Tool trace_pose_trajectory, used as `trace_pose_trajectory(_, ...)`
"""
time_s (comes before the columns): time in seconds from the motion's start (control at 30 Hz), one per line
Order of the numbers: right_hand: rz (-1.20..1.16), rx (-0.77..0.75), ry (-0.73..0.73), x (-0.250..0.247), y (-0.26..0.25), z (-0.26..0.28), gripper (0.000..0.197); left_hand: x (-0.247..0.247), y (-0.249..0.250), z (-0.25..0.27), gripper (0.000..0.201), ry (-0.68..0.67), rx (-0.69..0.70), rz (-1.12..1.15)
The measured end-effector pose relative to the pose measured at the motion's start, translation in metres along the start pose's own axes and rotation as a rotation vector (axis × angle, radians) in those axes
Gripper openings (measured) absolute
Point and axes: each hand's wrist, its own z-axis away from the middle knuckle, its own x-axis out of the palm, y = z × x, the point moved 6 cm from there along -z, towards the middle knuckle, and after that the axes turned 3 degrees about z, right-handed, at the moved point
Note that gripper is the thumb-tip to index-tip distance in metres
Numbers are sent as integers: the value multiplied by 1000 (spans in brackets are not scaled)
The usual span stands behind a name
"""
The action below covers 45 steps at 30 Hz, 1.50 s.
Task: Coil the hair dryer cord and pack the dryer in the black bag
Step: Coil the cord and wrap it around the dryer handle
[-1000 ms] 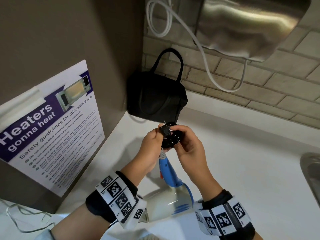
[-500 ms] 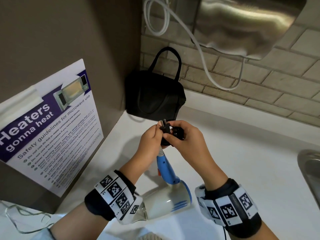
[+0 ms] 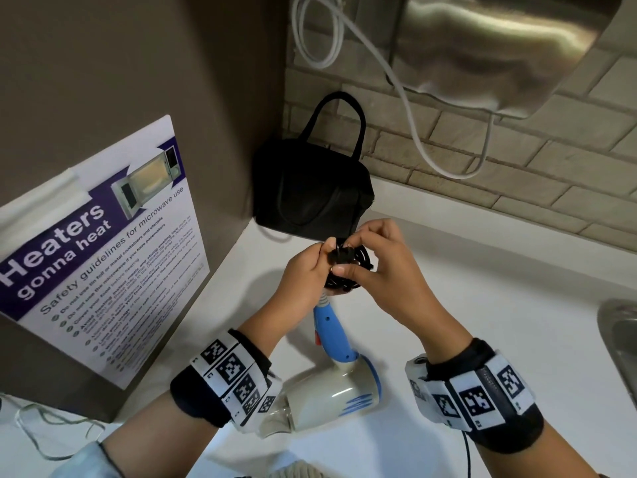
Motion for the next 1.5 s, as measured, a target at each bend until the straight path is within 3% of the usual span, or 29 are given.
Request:
trace_pose_trajectory(0.13,2,-18,100,-7,-1,-2,20,4,13,3,33,-51,55,-49)
trace_pose_trajectory(0.3,-2,-78,244,-17,-5,-4,20,6,16,0,40,-93,29,6)
trace_pose_trajectory(0.8,-364,186,190,-16,28,-7,13,10,7,-2,25,-130,62,62)
trace_pose_trajectory(0.97,-61,-72,242,-16,0,-4,20,13,13,0,21,-133,141,-41)
trace_pose_trajectory(1.1,-1,-118,309,-15,-7,1,20,15,15,0,18,-89,207,-172)
trace_pose_trajectory(1.27,148,-232,340,-4,-23,4,25,16,16,1,32,-42,230,-189)
trace_pose_trajectory(1.4,47,-197,342,-9,-13,0,25,12,16,2,15,-69,229,-94)
trace_pose_trajectory(1.5,236,-149,432,-14,-8,0,21,10,10,-2,19,-71,152,25)
